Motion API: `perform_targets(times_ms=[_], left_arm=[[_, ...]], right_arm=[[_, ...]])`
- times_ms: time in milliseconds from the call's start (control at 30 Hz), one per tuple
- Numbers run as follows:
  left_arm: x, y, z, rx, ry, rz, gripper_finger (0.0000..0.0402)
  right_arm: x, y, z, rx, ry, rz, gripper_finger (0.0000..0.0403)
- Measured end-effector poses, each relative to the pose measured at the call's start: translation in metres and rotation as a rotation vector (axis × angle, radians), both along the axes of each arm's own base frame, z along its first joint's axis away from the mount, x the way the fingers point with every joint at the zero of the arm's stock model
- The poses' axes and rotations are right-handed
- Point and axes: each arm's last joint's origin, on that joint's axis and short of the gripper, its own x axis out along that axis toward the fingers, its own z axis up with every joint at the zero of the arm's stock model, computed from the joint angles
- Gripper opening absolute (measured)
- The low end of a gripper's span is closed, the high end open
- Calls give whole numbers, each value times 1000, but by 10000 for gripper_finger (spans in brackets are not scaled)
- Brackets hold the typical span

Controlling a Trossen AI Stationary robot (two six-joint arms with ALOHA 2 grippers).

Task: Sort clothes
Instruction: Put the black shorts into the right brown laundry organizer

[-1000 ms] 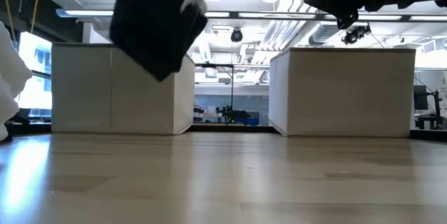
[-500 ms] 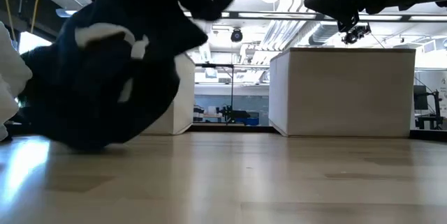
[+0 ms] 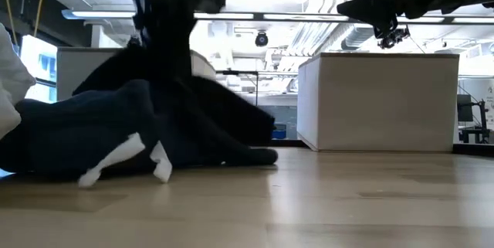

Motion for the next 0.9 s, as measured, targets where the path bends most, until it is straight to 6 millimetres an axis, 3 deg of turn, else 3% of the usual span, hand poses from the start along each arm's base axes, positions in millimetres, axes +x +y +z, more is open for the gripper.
perform_targets(times_ms=[133, 233, 467, 633, 767, 900], left_arm=[[3, 9, -9, 4, 50, 28, 25], [1, 16, 1, 30, 8, 59, 11], [-20, 21, 77, 170, -240, 68, 4], [-52, 24, 136, 453, -443, 102, 2], [-80, 42, 167, 759, -473, 193, 1], [-99, 70, 184, 935, -447, 368, 1]], right_arm=[[0, 0, 0, -2, 0, 0, 197], [0, 0, 0, -2, 0, 0, 197], [0, 0, 0, 4, 1, -1, 197], [0, 0, 0, 8, 3, -2, 197], [0, 0, 0, 8, 1, -2, 197], [0, -1, 0, 3, -1, -25, 197]])
